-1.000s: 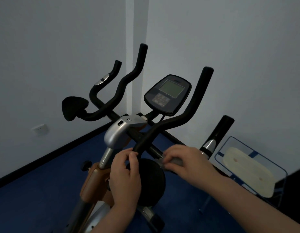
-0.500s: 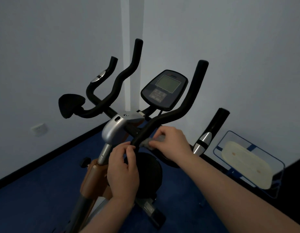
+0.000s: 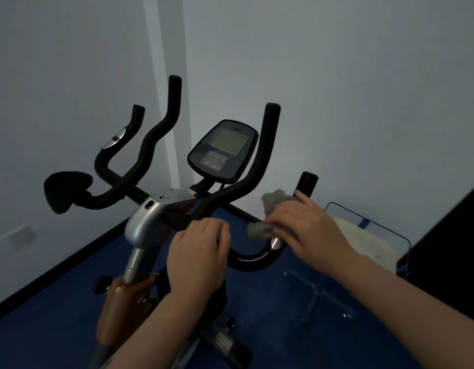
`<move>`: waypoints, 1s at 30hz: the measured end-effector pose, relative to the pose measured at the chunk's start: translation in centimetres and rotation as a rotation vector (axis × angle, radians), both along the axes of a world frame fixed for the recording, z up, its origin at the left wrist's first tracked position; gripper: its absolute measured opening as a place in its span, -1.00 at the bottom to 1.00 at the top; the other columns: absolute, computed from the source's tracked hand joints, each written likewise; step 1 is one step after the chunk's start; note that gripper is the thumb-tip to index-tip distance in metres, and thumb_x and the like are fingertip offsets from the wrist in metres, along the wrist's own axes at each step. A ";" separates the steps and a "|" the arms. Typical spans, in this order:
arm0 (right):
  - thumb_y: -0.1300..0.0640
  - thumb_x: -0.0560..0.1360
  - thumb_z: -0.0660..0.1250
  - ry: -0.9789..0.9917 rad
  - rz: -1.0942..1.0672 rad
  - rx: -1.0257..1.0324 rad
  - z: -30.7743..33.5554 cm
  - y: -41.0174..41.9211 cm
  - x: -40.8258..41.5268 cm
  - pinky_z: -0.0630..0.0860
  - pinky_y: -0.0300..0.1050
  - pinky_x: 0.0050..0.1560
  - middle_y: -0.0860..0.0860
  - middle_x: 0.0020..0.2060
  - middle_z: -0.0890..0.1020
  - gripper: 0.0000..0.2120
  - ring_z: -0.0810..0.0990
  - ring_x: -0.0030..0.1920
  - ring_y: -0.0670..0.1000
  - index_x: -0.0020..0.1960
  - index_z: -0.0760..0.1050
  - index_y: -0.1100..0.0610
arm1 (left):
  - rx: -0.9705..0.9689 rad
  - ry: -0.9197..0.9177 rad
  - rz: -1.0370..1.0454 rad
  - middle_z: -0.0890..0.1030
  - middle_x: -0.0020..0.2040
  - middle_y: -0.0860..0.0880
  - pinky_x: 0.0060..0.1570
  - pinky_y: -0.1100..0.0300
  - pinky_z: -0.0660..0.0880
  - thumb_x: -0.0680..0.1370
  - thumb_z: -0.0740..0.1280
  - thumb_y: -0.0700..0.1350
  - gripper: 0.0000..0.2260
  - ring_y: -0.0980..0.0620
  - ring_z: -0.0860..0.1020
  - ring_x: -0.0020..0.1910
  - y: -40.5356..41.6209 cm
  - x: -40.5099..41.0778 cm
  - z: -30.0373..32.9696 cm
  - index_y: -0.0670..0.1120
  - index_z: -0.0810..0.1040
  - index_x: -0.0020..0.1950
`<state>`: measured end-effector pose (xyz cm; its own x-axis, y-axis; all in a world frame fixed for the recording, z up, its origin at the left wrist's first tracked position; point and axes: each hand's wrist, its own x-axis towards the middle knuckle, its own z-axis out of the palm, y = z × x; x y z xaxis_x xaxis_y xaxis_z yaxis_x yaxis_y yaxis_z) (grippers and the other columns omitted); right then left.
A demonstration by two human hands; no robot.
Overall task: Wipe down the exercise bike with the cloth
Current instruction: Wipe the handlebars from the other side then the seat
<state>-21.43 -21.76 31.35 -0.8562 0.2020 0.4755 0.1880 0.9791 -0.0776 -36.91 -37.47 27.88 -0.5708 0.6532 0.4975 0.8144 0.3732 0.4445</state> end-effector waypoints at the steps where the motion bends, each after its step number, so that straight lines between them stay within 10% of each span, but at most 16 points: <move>1: 0.20 0.53 0.37 0.069 -0.062 -0.045 -0.5 -0.4 -0.1 0.32 0.07 0.38 0.00 -0.10 0.64 -0.94 0.59 0.00 0.03 -0.03 0.62 0.15 | 0.003 0.010 0.020 0.62 -0.13 0.10 -0.19 0.12 0.44 0.60 0.12 -0.01 -0.73 0.07 0.59 -0.18 0.0 0.0 -0.2 -0.02 0.60 -0.06; 9: 0.14 0.55 0.37 0.129 0.098 0.053 -4.7 -2.2 0.2 0.38 0.03 0.35 -0.01 0.02 0.65 -0.87 0.59 0.09 0.00 0.04 0.65 0.14 | 0.075 0.051 0.007 0.62 -0.15 0.11 -0.26 0.17 0.41 0.56 0.10 0.03 -0.70 0.09 0.57 -0.27 -0.2 -0.1 -0.8 -0.02 0.60 -0.01; 18: 0.04 0.59 0.27 0.503 -0.355 -0.410 -7.7 -6.6 -1.7 0.26 -0.32 0.40 -0.11 0.30 0.52 -0.74 0.37 0.39 -0.17 0.24 0.58 0.04 | 0.044 0.034 0.006 0.62 -0.17 0.12 -0.33 0.16 0.41 0.55 0.14 0.03 -0.73 0.10 0.57 -0.32 -0.3 -0.1 -0.8 0.00 0.60 0.01; 24: 0.26 0.53 0.37 0.545 -0.377 -0.262 -4.4 -0.8 -1.9 0.13 0.05 0.50 0.03 0.25 0.57 -0.78 0.50 0.31 -0.01 0.17 0.62 0.19 | 0.028 0.028 0.005 0.63 -0.14 0.12 -0.31 0.12 0.45 0.55 0.12 0.04 -0.72 0.05 0.60 -0.27 -0.3 -0.1 -0.8 0.01 0.60 0.01; 30: 0.07 0.62 0.21 0.716 -0.424 -0.479 -7.7 -4.6 -2.7 0.24 -0.30 0.41 -0.13 0.35 0.46 -0.69 0.34 0.42 -0.17 0.31 0.52 0.10 | 0.027 0.040 0.001 0.63 -0.16 0.10 -0.36 0.13 0.42 0.55 0.07 0.06 -0.67 0.04 0.59 -0.29 -0.2 -0.1 -0.7 0.00 0.61 -0.01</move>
